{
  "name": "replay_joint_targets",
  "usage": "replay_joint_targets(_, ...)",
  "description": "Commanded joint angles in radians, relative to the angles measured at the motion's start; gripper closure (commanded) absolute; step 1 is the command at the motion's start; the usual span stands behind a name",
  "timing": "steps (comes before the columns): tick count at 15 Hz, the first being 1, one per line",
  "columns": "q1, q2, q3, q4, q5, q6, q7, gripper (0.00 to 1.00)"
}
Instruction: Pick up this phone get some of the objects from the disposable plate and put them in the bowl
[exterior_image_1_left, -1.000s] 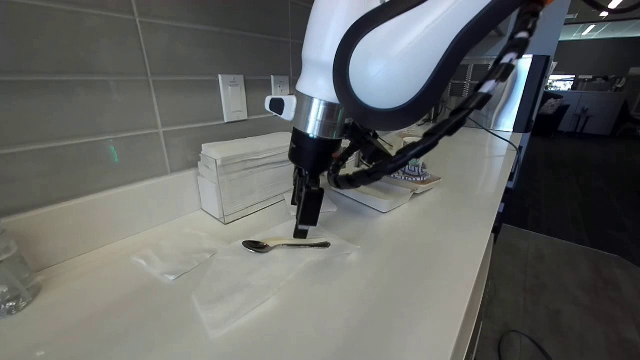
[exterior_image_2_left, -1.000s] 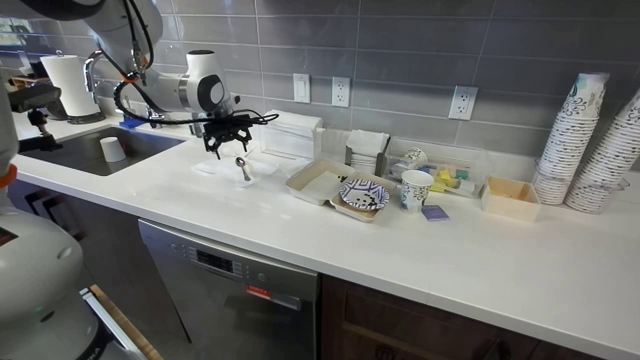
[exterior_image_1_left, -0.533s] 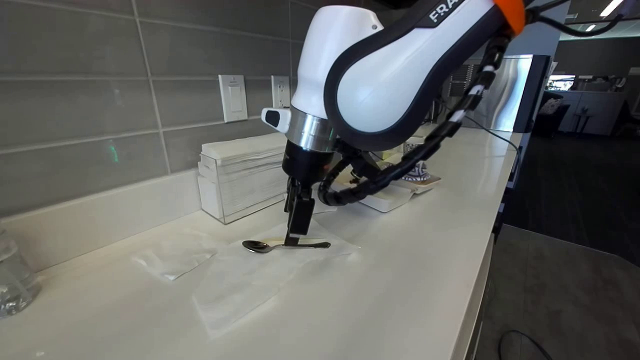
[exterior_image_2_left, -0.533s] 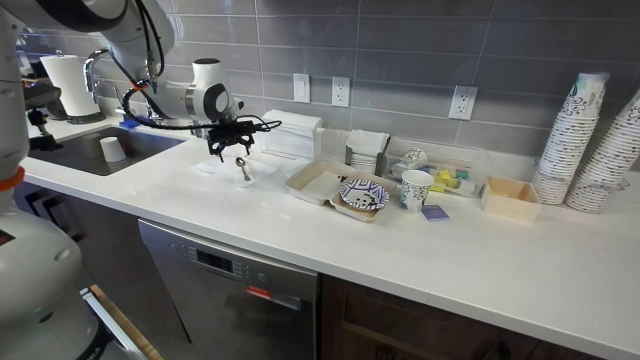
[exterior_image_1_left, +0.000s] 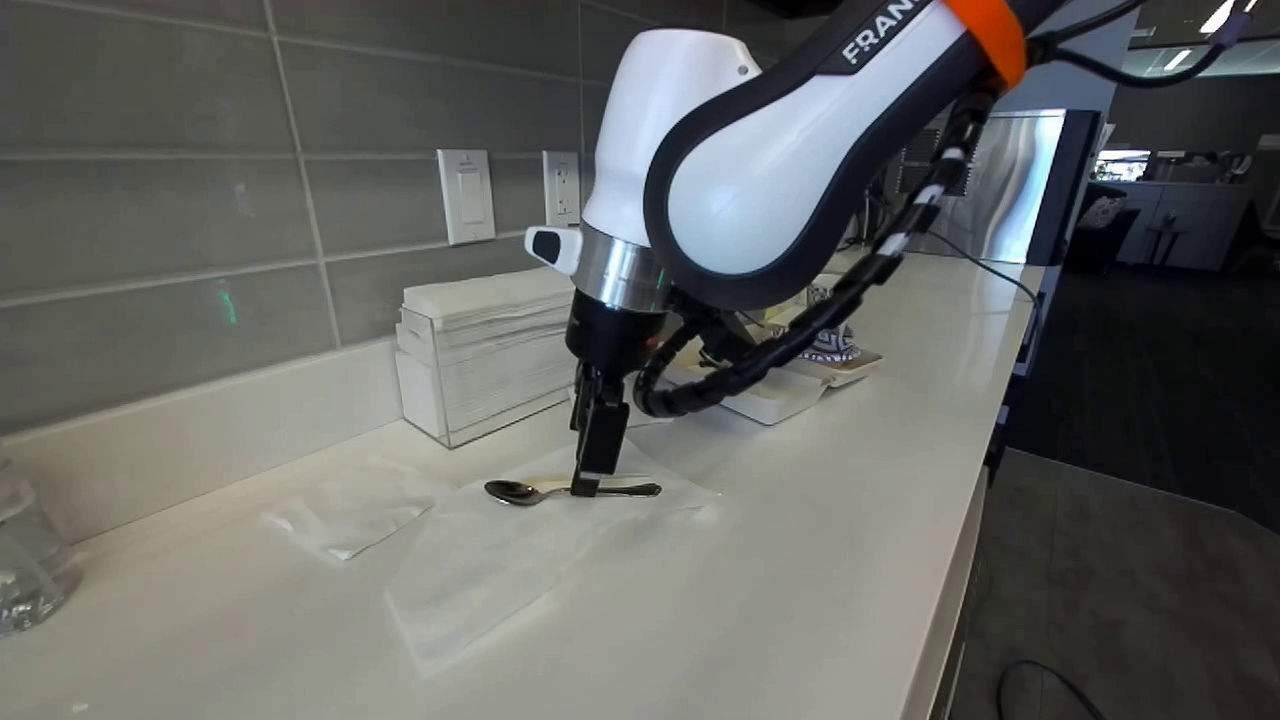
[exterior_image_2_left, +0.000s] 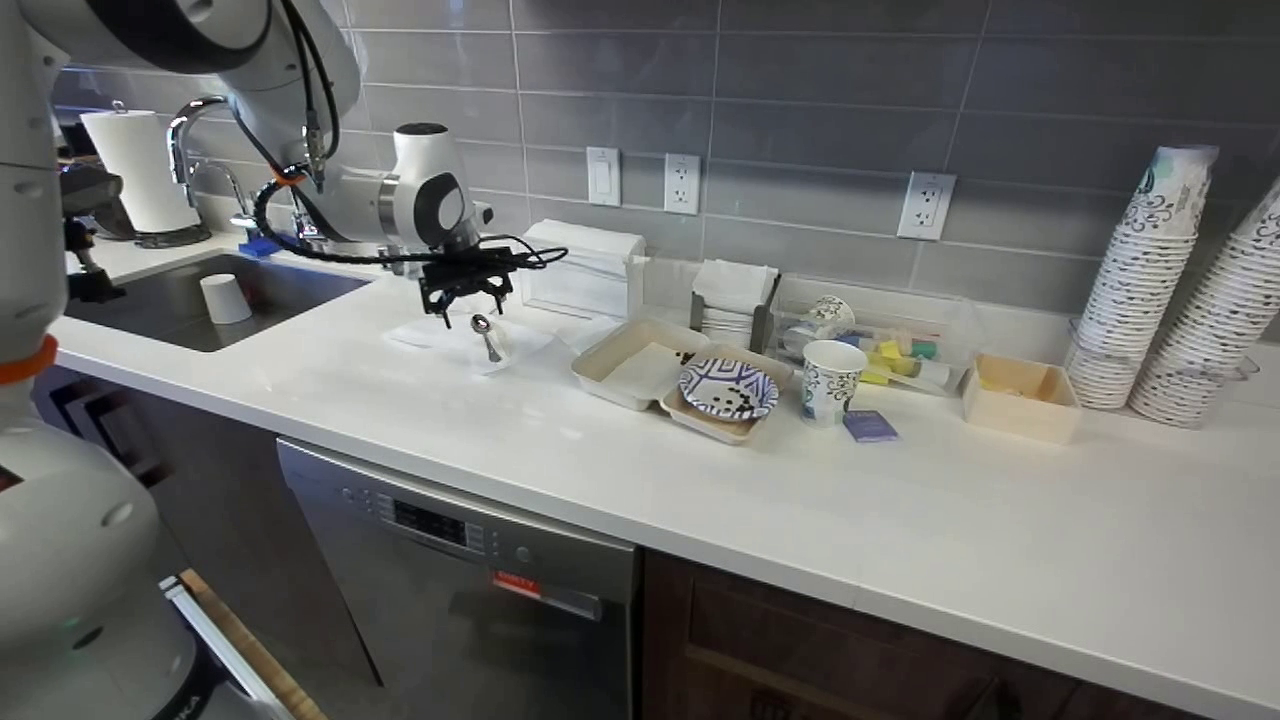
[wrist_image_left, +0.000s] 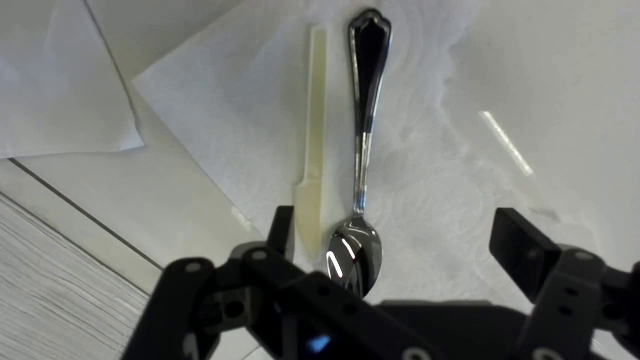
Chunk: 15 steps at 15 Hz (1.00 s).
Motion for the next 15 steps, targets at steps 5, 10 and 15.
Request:
replay_joint_targets(5, -0.072, 0.117, 0.073, 0.080, 0.021, 0.012, -0.120, 0.39)
replay_joint_targets(10, -0.150, 0.115, 0.148, 0.056, 0.111, 0.057, -0.224, 0.34)
replay_joint_targets(15, -0.282, 0.093, 0.269, 0.020, 0.321, 0.087, -0.415, 0.39)
